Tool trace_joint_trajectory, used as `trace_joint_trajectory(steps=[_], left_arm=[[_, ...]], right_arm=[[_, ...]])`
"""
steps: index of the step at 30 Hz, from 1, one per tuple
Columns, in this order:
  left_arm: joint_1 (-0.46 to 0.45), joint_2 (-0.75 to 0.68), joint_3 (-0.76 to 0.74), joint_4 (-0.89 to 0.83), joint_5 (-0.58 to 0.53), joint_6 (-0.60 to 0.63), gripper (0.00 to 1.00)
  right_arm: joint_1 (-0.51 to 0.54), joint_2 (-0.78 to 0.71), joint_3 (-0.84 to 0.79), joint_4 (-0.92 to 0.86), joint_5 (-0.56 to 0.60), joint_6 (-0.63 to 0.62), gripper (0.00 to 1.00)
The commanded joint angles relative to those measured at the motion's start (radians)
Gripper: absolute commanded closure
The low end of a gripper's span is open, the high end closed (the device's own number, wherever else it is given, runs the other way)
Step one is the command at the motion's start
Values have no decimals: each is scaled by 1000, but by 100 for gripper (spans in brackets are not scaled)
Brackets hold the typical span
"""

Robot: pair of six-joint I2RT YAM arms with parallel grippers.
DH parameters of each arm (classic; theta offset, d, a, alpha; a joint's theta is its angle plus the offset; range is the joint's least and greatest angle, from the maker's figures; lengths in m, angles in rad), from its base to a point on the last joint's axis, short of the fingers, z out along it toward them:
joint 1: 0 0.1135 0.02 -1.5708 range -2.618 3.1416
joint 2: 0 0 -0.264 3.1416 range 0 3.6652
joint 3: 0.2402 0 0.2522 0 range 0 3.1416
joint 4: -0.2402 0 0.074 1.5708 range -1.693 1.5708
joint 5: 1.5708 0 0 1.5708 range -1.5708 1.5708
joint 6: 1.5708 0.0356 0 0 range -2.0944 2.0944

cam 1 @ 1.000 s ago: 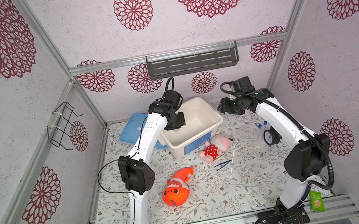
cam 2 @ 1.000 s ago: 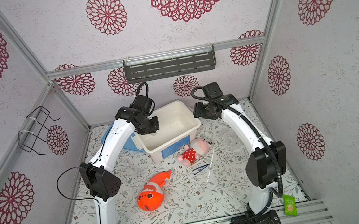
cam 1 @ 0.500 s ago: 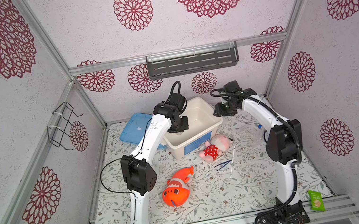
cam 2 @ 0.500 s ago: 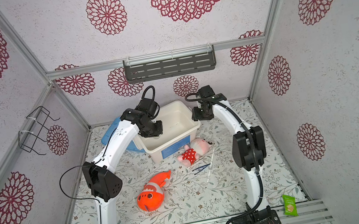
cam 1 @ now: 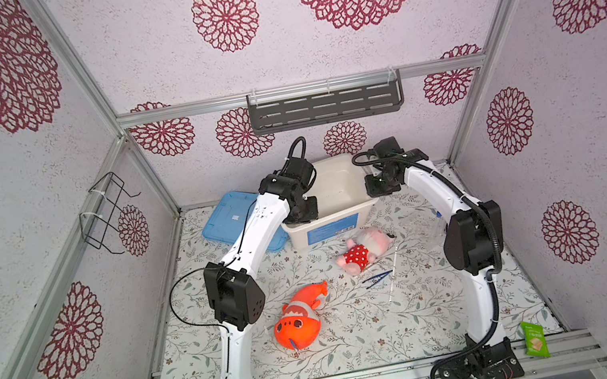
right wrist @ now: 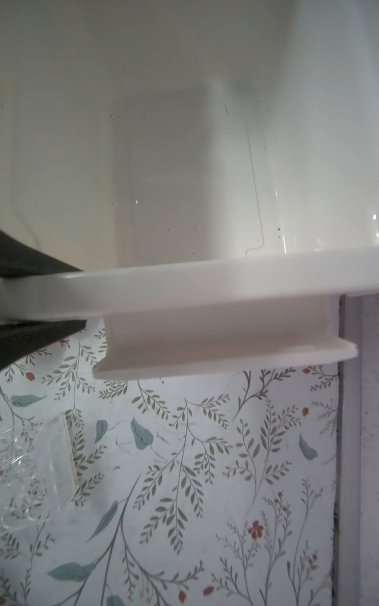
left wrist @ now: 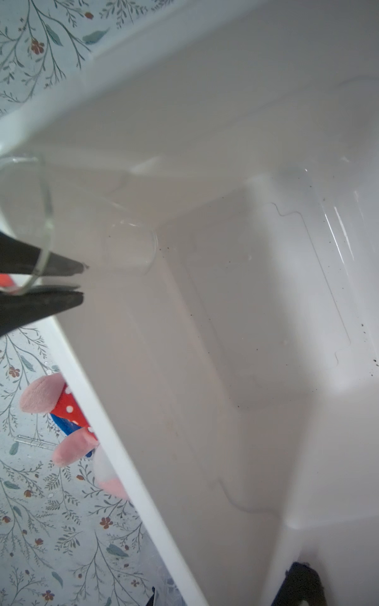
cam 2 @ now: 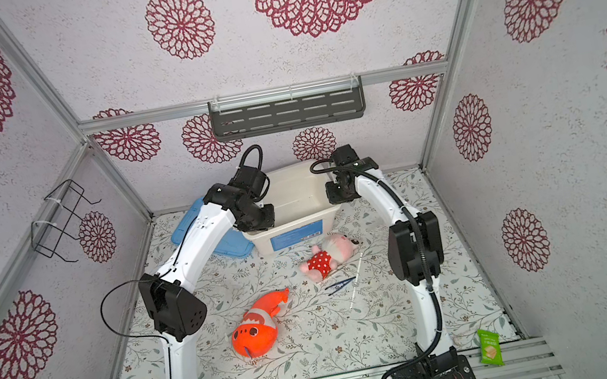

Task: Organize the chemistry lab equipment
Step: 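Lower the beaker into the white bin with the left gripper, right gripper holding the rim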

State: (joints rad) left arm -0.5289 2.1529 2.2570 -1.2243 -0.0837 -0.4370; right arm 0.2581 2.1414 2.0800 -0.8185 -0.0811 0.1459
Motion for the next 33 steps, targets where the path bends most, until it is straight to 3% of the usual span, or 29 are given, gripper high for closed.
trace_joint_trajectory(steps=[1, 19, 33], left_arm=[[0, -3, 23, 14, 6, 14, 100], [0, 75, 123, 58, 46, 4, 100], [0, 90, 131, 90, 46, -4, 100]], right_arm=[[-16, -18, 35, -13, 51, -68, 89], [-100, -56, 24, -77, 72, 14, 92], [-102, -34, 80, -118, 57, 40, 91]])
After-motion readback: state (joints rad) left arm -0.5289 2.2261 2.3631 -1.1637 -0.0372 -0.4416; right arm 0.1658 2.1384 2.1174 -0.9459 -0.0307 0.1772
